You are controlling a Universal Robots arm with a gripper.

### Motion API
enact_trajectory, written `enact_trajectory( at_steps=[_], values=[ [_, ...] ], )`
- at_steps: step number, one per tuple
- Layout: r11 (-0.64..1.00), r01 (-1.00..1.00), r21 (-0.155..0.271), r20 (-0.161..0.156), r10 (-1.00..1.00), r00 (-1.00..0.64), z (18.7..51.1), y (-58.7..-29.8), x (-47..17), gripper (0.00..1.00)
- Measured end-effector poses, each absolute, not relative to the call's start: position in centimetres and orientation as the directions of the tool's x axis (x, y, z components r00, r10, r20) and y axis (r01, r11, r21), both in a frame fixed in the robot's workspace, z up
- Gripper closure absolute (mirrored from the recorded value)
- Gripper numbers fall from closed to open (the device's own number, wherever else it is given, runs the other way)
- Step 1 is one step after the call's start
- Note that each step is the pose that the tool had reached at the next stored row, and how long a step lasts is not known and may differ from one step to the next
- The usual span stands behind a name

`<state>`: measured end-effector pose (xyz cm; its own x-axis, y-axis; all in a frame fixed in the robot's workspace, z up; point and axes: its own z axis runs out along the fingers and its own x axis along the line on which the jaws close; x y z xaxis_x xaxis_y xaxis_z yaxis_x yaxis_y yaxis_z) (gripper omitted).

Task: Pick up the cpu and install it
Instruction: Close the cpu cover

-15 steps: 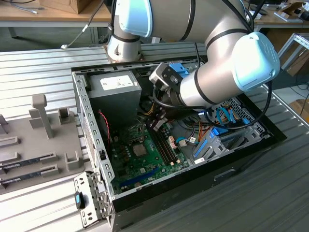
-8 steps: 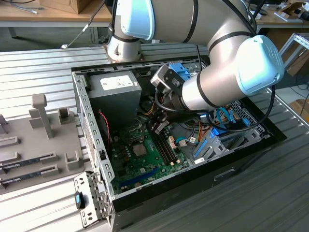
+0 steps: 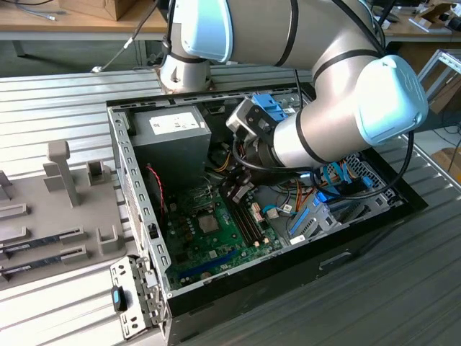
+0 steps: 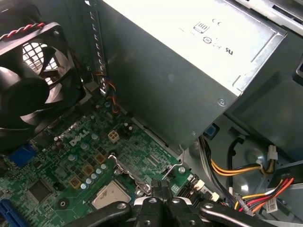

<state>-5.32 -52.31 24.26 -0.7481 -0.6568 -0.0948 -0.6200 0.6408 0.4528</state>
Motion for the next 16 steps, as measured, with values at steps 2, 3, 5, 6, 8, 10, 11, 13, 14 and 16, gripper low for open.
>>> enact_trajectory(
  at_steps=[2,3,5,6,8,10,11,13,14,16],
  values=[
    [0.641,-0.620,0.453,-0.095,-0.657,-0.748,24.26,-52.43,-5.32,0.89],
    [0.641,-0.620,0.453,-0.095,-0.657,-0.748,24.26,-52.49,-5.32,0.89],
    [0.641,-0.620,0.453,-0.095,-0.657,-0.748,24.27,-52.71,-5.32,0.89],
    [0.641,-0.620,0.453,-0.095,-0.657,-0.748,24.26,-52.76,-5.32,0.89],
    [0.641,-0.620,0.453,-0.095,-0.657,-0.748,24.27,-52.81,-5.32,0.89],
    [0.641,-0.620,0.452,-0.094,-0.657,-0.748,24.26,-52.84,-5.32,0.89],
    [0.642,-0.620,0.451,-0.093,-0.657,-0.748,24.25,-52.85,-5.32,0.89],
    [0.643,-0.620,0.450,-0.092,-0.657,-0.748,24.26,-52.85,-5.32,0.89],
    [0.643,-0.620,0.450,-0.092,-0.657,-0.748,24.26,-52.85,-5.32,0.89],
    [0.643,-0.620,0.450,-0.092,-0.657,-0.748,24.26,-52.85,-5.32,0.89]
  ],
)
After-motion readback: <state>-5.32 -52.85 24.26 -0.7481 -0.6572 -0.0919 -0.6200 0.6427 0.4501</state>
